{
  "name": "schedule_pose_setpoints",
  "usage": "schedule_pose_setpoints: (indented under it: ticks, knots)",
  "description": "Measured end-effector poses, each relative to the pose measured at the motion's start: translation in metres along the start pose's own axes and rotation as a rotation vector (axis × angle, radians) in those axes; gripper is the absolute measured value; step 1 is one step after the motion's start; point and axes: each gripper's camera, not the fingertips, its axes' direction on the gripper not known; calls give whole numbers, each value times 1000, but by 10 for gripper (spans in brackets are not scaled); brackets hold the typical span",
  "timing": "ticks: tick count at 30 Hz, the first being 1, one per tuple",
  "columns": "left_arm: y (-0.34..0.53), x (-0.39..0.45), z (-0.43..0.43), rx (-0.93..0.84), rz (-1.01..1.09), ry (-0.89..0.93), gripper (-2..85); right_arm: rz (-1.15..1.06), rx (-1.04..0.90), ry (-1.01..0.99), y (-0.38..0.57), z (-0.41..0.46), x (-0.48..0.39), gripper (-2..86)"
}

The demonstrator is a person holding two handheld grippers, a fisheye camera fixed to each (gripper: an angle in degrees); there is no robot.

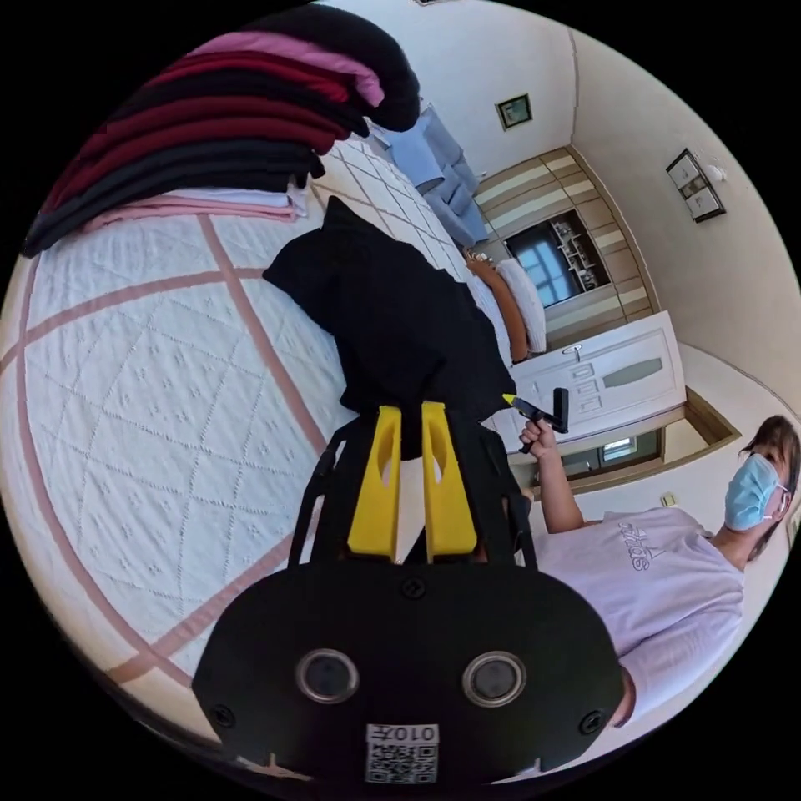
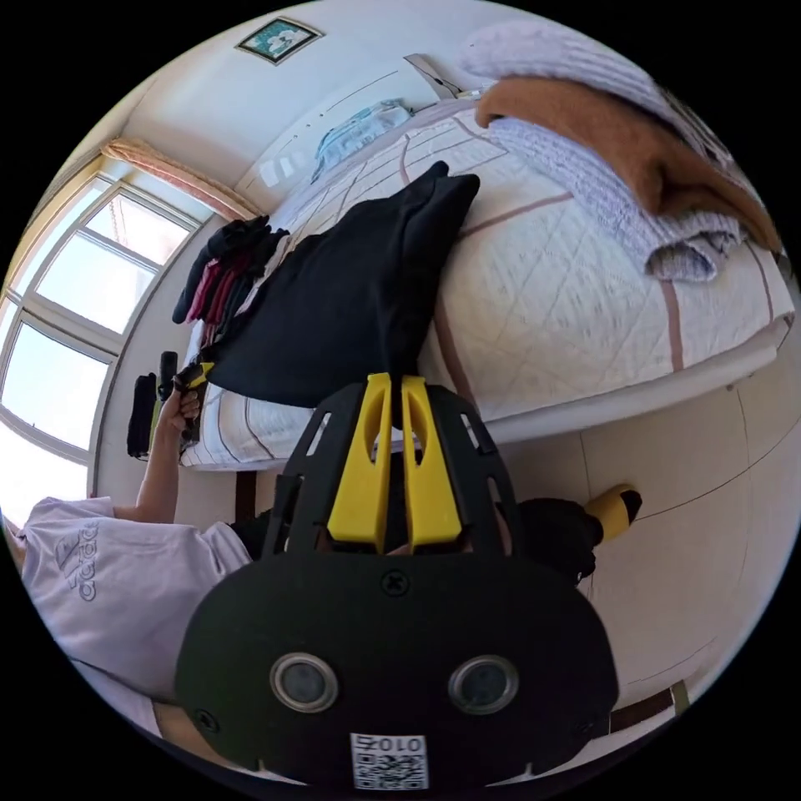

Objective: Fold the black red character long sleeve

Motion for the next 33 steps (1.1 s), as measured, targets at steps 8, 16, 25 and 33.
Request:
schedule_pose_setpoints:
  ticks: [8,16,25,33]
  knots:
    - [12,-8,10,-29,-66,-46,122,-17,22,149,18,-9,-42,88]
    - [-58,105,7,97,254,-469,139,-398,83,349,-116,-17,-160,120]
    - [-222,110,204,-276,546,-714,126,-572,-228,421,-285,97,-191,104]
    - [-232,82,264,-316,555,-635,47,-623,-255,426,-268,130,-199,46]
